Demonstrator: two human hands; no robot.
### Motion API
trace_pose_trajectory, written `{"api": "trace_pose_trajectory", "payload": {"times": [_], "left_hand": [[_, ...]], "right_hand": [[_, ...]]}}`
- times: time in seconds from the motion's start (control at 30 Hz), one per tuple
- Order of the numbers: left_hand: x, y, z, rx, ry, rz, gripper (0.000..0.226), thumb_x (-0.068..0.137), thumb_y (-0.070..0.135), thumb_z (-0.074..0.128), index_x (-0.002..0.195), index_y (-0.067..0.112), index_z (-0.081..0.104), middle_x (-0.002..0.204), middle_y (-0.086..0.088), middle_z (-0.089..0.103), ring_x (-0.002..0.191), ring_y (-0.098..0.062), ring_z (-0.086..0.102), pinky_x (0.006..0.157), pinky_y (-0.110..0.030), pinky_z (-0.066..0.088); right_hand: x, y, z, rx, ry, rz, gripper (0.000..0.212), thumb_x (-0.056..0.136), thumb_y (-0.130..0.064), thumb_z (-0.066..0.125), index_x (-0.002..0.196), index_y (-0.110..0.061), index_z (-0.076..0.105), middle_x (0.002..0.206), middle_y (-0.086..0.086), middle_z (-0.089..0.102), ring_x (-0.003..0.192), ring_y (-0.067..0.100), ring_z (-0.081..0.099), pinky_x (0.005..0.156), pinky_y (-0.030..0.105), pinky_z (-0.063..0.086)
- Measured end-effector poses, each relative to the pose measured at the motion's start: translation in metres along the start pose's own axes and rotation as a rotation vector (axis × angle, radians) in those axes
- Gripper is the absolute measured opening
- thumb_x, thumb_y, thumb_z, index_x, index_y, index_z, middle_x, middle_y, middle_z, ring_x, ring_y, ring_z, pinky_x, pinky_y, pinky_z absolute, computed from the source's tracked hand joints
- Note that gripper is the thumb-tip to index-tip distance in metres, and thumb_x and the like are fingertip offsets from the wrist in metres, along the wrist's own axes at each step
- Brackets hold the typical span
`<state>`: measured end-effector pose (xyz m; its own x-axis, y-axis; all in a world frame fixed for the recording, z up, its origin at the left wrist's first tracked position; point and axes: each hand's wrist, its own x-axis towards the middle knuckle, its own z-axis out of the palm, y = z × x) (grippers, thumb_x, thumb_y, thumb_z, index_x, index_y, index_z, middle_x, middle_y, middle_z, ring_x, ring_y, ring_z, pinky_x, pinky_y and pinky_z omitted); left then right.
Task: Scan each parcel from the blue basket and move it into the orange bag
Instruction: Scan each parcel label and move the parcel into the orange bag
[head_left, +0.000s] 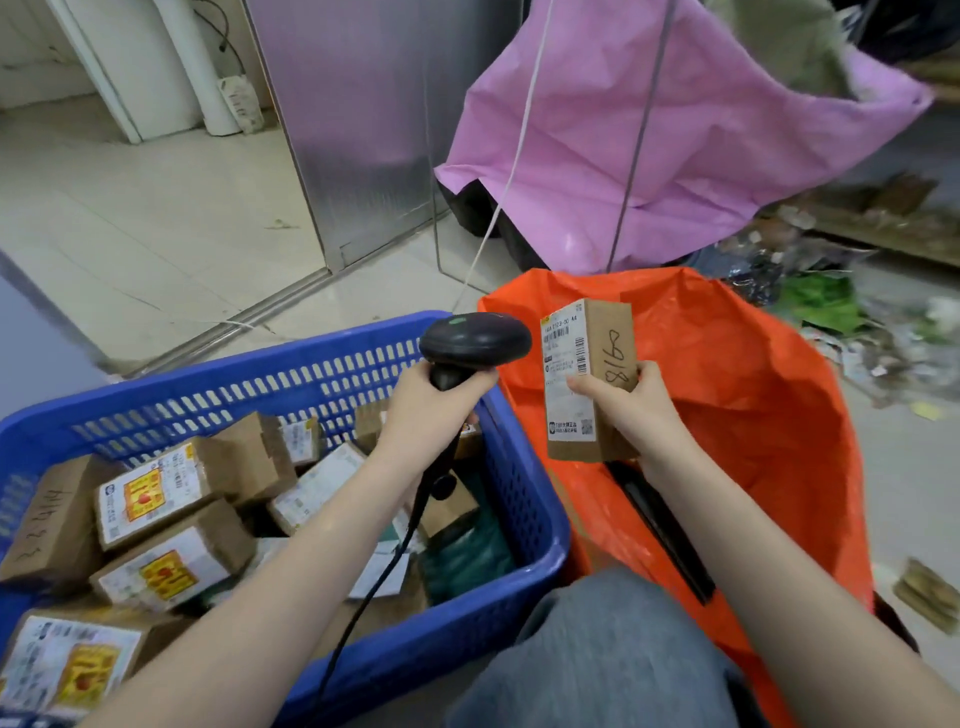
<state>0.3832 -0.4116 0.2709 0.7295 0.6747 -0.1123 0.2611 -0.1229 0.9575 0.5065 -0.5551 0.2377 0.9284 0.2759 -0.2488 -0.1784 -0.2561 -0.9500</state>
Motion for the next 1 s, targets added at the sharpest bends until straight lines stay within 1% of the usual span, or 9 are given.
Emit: {"api": "trace_pose_trajectory", "payload": {"times": [0.1,0.17,0.27,0.4,0.53,0.7,0.8,0.9,1.0], "left_hand": [[0.003,-0.012,0.019,0.049,-0.039,-0.013,0.024,0.084,0.026,0.070,0.086,0.003,0.062,0.062,-0.003,0.053,0.041,0.005,0.053,0.044,-0.007,0.038],[0.004,-0.018,0.027,0.090,-0.059,-0.013,0.023,0.084,0.026,0.070,0.080,0.007,0.058,0.061,-0.001,0.052,0.041,0.006,0.052,0.041,-0.006,0.035],[0.005,-0.024,0.034,0.120,-0.088,-0.012,0.024,0.084,0.028,0.069,0.080,0.006,0.060,0.062,-0.005,0.056,0.043,0.004,0.053,0.046,-0.010,0.039],[0.006,-0.023,0.032,0.139,-0.084,-0.008,0.024,0.084,0.028,0.069,0.079,0.007,0.060,0.063,-0.006,0.058,0.043,0.004,0.054,0.053,-0.015,0.043],[0.005,-0.017,0.019,0.113,-0.053,-0.006,0.023,0.084,0.028,0.070,0.081,0.008,0.061,0.059,0.000,0.057,0.044,0.003,0.055,0.047,-0.010,0.041],[0.000,-0.006,-0.011,0.053,0.019,-0.013,0.025,0.082,0.032,0.070,0.084,0.008,0.065,0.055,0.002,0.059,0.054,-0.007,0.056,0.062,-0.027,0.043],[-0.007,0.002,-0.028,0.043,0.059,0.005,0.020,0.083,0.031,0.069,0.072,0.017,0.060,0.052,0.003,0.058,0.049,-0.004,0.055,0.064,-0.029,0.044],[-0.014,0.008,-0.053,-0.008,0.090,0.015,0.019,0.085,0.027,0.069,0.073,0.017,0.057,0.059,-0.002,0.058,0.044,0.002,0.054,0.062,-0.027,0.044],[-0.017,0.007,-0.080,-0.042,0.132,0.005,0.017,0.084,0.029,0.069,0.077,0.019,0.058,0.064,-0.001,0.061,0.059,-0.008,0.058,0.070,-0.032,0.047]], "right_hand": [[0.004,0.021,-0.014,-0.024,-0.012,0.079,0.054,0.078,-0.026,0.076,0.115,-0.019,0.038,0.111,-0.001,0.057,0.100,0.020,0.059,0.074,0.035,0.050],[0.007,0.031,-0.020,-0.021,-0.023,0.109,0.057,0.080,-0.025,0.075,0.122,-0.019,0.037,0.113,0.000,0.054,0.101,0.021,0.057,0.074,0.033,0.047],[0.012,0.043,-0.023,-0.051,-0.022,0.113,0.072,0.081,-0.026,0.074,0.139,-0.014,0.034,0.123,0.003,0.045,0.111,0.019,0.049,0.085,0.032,0.040],[0.014,0.043,-0.018,-0.076,-0.037,0.115,0.073,0.079,-0.029,0.075,0.139,-0.017,0.036,0.134,0.007,0.046,0.120,0.026,0.050,0.096,0.039,0.044],[0.008,0.024,-0.010,-0.082,-0.072,0.076,0.071,0.081,-0.031,0.074,0.140,-0.019,0.037,0.137,0.007,0.043,0.114,0.023,0.049,0.090,0.034,0.041],[-0.010,-0.013,0.009,-0.066,-0.095,-0.013,0.068,0.081,-0.030,0.074,0.139,-0.019,0.039,0.132,0.006,0.046,0.098,0.016,0.053,0.074,0.026,0.040],[-0.019,-0.032,0.023,-0.067,-0.112,-0.067,0.065,0.080,-0.027,0.074,0.136,-0.019,0.042,0.133,0.007,0.046,0.105,0.019,0.052,0.078,0.028,0.038],[-0.030,-0.051,0.046,-0.076,-0.152,-0.109,0.065,0.081,-0.025,0.074,0.136,-0.019,0.041,0.135,0.008,0.045,0.114,0.022,0.051,0.083,0.029,0.040],[-0.040,-0.064,0.074,-0.090,-0.201,-0.141,0.068,0.081,-0.026,0.074,0.139,-0.019,0.039,0.137,0.008,0.045,0.115,0.021,0.050,0.084,0.029,0.041]]}}
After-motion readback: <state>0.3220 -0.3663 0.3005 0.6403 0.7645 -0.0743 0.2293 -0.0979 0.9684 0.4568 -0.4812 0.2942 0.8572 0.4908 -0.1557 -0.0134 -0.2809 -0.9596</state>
